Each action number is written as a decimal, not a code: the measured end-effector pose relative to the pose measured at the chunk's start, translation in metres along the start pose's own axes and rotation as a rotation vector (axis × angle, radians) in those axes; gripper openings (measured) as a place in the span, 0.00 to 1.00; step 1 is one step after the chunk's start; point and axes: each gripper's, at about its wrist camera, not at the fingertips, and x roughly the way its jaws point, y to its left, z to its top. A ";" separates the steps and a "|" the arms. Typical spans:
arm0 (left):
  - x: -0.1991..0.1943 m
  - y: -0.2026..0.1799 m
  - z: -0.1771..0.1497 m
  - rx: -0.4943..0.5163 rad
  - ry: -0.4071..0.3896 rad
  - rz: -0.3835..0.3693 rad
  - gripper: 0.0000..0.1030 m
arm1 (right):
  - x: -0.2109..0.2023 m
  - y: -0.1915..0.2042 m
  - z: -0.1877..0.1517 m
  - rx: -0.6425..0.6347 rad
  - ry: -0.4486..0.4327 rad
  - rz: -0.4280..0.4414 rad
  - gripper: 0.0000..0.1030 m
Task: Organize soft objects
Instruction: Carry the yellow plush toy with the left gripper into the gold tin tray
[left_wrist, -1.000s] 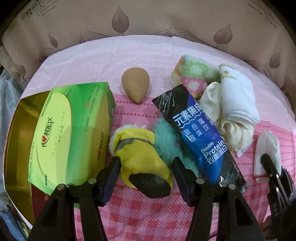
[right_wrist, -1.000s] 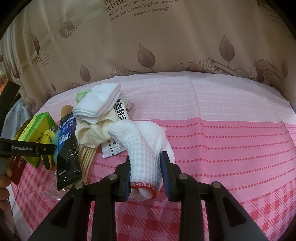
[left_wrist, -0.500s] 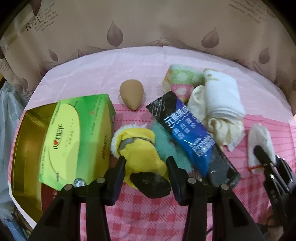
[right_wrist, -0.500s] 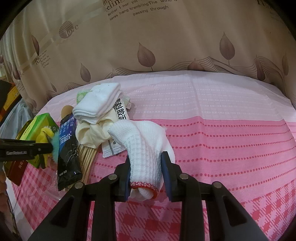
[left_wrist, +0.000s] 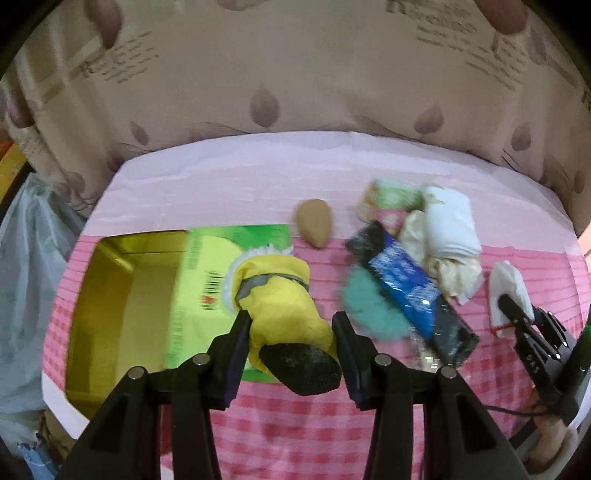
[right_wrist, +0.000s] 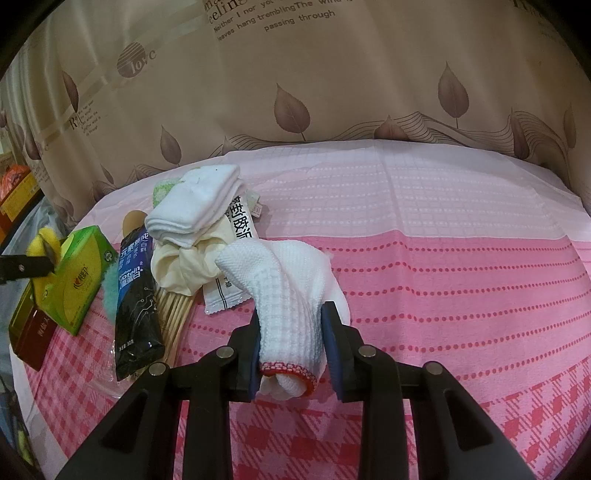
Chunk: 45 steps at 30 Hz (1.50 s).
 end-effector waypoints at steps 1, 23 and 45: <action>-0.002 0.008 0.000 -0.002 -0.005 0.018 0.44 | 0.000 0.000 0.000 0.000 0.000 0.000 0.26; 0.048 0.171 -0.037 -0.090 0.099 0.237 0.44 | 0.002 0.001 0.001 -0.010 0.007 -0.020 0.26; 0.058 0.199 -0.071 -0.108 0.115 0.225 0.48 | 0.002 0.010 0.001 -0.064 0.020 -0.089 0.27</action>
